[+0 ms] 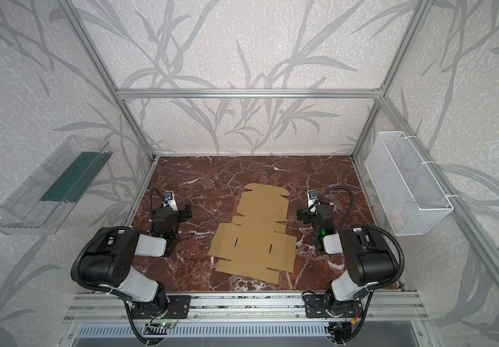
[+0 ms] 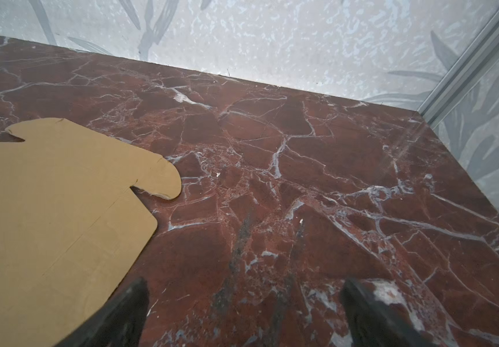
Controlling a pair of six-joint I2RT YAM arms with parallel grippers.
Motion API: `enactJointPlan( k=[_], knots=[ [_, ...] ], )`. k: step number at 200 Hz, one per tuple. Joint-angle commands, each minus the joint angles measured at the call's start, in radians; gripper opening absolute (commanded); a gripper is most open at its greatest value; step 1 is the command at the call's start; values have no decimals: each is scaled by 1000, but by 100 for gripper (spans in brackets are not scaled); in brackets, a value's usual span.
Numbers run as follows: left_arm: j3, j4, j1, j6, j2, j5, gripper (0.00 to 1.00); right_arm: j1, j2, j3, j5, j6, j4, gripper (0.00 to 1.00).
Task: Assemble paper box
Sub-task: Move the paper box to the center of the table.
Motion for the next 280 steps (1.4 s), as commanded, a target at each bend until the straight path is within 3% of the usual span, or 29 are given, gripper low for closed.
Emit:
enactJointPlan(
  k=[1,188,223,263,280],
  knots=[
    [23,21,6,13,8,-5,99,4,6,15,-5,-6,43,99],
    [19,31,6,8,8,-22,99,6,3,16,4,-8,45,99],
    [-16,28,-8,22,-76,-36,99,28,-154,59,100,1,-161,99],
    [-9,-99,-105,106,-253,-133,99,150,-368,26,187,-63,-151,99],
    [4,-97,-173,127,-319,-185,99,190,-471,64,106,-42,-211,99]
  ],
)
